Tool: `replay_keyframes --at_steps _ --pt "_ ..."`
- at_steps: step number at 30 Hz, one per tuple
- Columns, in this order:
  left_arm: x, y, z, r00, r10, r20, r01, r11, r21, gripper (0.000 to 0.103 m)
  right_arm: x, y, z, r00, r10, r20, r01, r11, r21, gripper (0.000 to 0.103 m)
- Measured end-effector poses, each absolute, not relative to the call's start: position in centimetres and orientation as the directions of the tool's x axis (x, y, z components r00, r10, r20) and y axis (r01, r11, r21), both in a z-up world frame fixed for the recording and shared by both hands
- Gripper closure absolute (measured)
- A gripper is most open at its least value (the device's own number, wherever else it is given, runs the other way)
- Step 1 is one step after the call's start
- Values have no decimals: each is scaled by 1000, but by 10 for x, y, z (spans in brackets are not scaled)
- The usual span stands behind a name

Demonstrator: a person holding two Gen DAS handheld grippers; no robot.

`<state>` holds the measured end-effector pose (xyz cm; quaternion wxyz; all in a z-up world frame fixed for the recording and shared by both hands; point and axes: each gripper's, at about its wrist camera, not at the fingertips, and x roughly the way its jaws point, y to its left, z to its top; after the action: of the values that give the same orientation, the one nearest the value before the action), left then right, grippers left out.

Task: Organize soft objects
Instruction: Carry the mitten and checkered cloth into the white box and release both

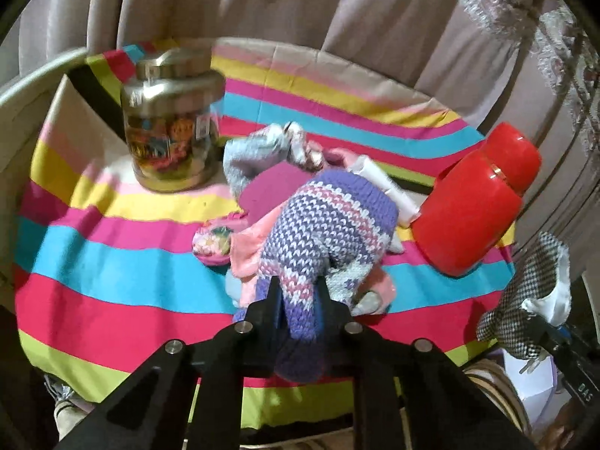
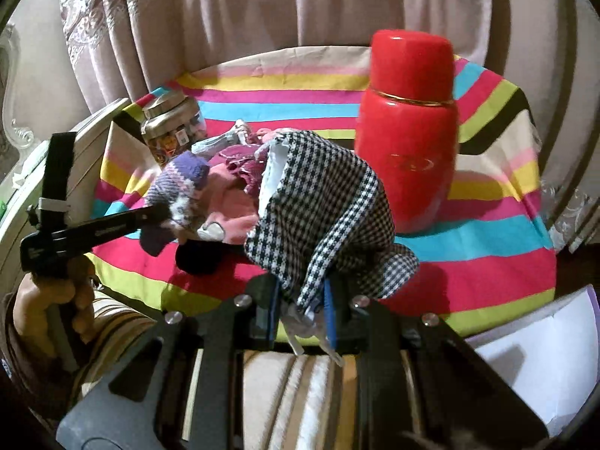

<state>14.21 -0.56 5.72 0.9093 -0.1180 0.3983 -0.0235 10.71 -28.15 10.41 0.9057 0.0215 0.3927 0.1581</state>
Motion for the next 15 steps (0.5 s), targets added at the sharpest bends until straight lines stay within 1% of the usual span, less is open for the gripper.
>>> replay_keyframes --at_steps 4,10,15 --pt "126 -18 73 709 -157 -688 -23 969 -245 87 98 -301 107 651 289 -702 -236 956 174 81" --pt "106 -48 84 692 -287 -663 79 942 -325 87 85 -329 108 658 250 -710 -183 968 172 81" --pt "93 -90 89 640 -407 -651 186 905 -383 87 73 -360 104 660 179 -730 -110 984 143 81"
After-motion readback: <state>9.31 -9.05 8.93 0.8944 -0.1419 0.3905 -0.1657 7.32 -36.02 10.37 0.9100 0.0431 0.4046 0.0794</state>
